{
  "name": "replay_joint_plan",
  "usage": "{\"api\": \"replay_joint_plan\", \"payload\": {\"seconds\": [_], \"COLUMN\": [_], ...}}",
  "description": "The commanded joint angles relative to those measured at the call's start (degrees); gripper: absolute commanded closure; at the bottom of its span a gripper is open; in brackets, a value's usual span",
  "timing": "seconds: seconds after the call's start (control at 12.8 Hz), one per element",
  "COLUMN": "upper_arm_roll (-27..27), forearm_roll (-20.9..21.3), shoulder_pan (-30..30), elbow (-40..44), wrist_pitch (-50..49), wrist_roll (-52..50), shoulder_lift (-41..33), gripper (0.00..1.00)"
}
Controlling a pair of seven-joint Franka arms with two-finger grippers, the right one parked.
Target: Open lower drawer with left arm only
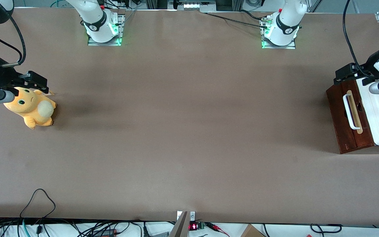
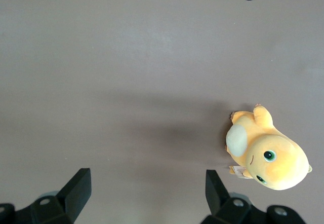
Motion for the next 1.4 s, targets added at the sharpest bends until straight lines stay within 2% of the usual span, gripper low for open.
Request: {"api": "replay_joint_plan", "payload": {"seconds": [0.0,0.23,0.31,0.47,0.55,0.78,1.01,1.09,1.33], "upper_arm_roll": [0.14,0.05,-0.56,-5.8,-8.1,-11.44,-21.71,-24.61,-27.45], "forearm_roll": [-0.63,-0.55,1.37,13.9,18.57,29.12,47.73,52.75,61.12], "shoulder_pan": [0.3,0.39,0.39,0.3,0.47,0.56,4.15,5.65,8.04], "elbow": [1.56,1.56,1.73,1.21,0.25,-4.32,-11.51,-14.76,-21.09], "wrist_pitch": [-1.25,-0.72,-0.63,-0.89,-1.42,-1.42,-4.04,-5.1,-5.29], "wrist_roll": [2.33,2.88,2.35,-2.99,-6.59,-16.25,-31.09,-35.84,-47.36], "shoulder_lift": [0.64,1.16,1.69,2.22,2.48,4.85,8.53,9.68,13.9], "gripper": [0.0,0.02,0.02,0.05,0.05,0.05,0.06,0.05,0.08]}}
